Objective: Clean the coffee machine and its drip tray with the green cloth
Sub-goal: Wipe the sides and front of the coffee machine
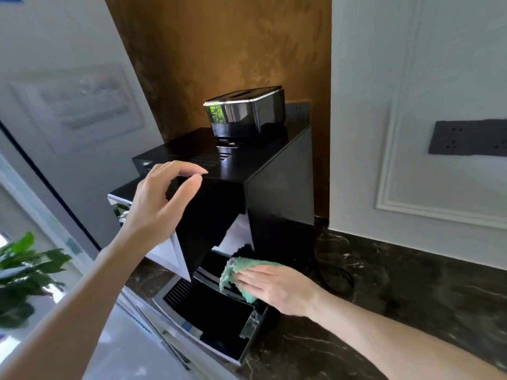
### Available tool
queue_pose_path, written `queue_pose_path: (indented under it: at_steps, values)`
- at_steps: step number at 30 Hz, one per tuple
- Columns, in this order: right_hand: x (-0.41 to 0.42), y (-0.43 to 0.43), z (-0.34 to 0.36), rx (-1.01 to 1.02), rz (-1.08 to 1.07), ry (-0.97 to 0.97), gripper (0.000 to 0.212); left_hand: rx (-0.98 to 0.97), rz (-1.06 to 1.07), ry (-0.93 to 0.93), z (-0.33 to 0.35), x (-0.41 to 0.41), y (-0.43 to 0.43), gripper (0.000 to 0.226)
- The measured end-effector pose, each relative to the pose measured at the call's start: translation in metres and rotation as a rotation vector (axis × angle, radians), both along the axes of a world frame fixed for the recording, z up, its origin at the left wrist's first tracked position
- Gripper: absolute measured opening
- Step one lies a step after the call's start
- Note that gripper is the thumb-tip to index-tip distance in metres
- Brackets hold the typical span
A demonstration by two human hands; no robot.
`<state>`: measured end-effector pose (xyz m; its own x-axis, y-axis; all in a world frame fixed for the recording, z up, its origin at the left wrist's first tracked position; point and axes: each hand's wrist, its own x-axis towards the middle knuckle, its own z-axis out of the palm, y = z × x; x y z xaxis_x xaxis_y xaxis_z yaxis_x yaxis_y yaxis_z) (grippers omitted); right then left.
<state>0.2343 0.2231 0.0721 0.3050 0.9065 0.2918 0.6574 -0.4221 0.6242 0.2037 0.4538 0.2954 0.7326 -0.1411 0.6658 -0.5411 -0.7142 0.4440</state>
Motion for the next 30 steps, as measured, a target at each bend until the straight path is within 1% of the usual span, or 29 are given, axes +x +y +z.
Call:
queue_pose_path:
  at_steps: [2,4,6,8,10,13,15,17,18,19,20,21,23,24,27,30]
  values:
    - [0.006,-0.011,0.026,0.216,-0.031,0.033,0.061,0.023,-0.001,0.026,0.007,0.002,-0.006,0.021]
    - [0.011,-0.011,0.049,0.475,-0.058,0.095,0.059,0.081,0.010,0.043,0.016,0.005,-0.015,0.021]
    - [0.011,0.001,0.055,0.639,-0.029,0.200,0.057,0.157,0.019,0.068,0.028,0.010,-0.027,0.021]
    - [0.008,0.021,0.051,0.768,-0.022,0.290,0.058,0.239,0.040,0.088,0.040,0.017,-0.037,0.019]
    - [0.006,0.038,0.048,0.948,-0.012,0.402,0.059,0.308,0.073,0.095,0.044,0.024,-0.042,0.016]
    - [0.009,0.053,0.067,1.233,0.001,0.501,0.065,0.347,0.088,0.104,0.037,0.029,-0.041,0.014]
    - [0.011,0.057,0.091,1.419,0.079,0.544,0.064,0.350,0.072,0.109,0.031,0.030,-0.039,0.013]
    - [0.015,0.056,0.112,1.628,0.223,0.590,0.055,0.338,0.069,0.103,0.028,0.030,-0.037,0.017]
    - [0.017,0.056,0.120,1.714,0.262,0.606,0.049,0.334,0.076,0.099,0.027,0.031,-0.037,0.019]
    - [0.017,0.058,0.126,1.765,0.268,0.618,0.049,0.333,0.085,0.090,0.026,0.028,-0.037,0.021]
    - [0.018,0.061,0.128,1.771,0.247,0.614,0.050,0.333,0.093,0.082,0.026,0.028,-0.037,0.021]
    - [0.019,0.066,0.124,1.732,0.190,0.576,0.050,0.325,0.100,0.078,0.024,0.030,-0.036,0.021]
    - [0.021,0.077,0.111,1.604,0.047,0.458,0.056,0.274,0.102,0.087,0.022,0.032,-0.032,0.019]
    - [0.024,0.079,0.105,1.568,0.020,0.433,0.058,0.244,0.098,0.095,0.021,0.034,-0.030,0.019]
    - [0.044,0.066,0.100,1.537,0.075,0.398,0.057,0.192,0.102,0.125,0.023,0.036,-0.029,0.010]
    - [0.077,0.043,0.102,1.518,0.105,0.395,0.058,0.198,0.101,0.165,0.025,0.033,-0.036,0.017]
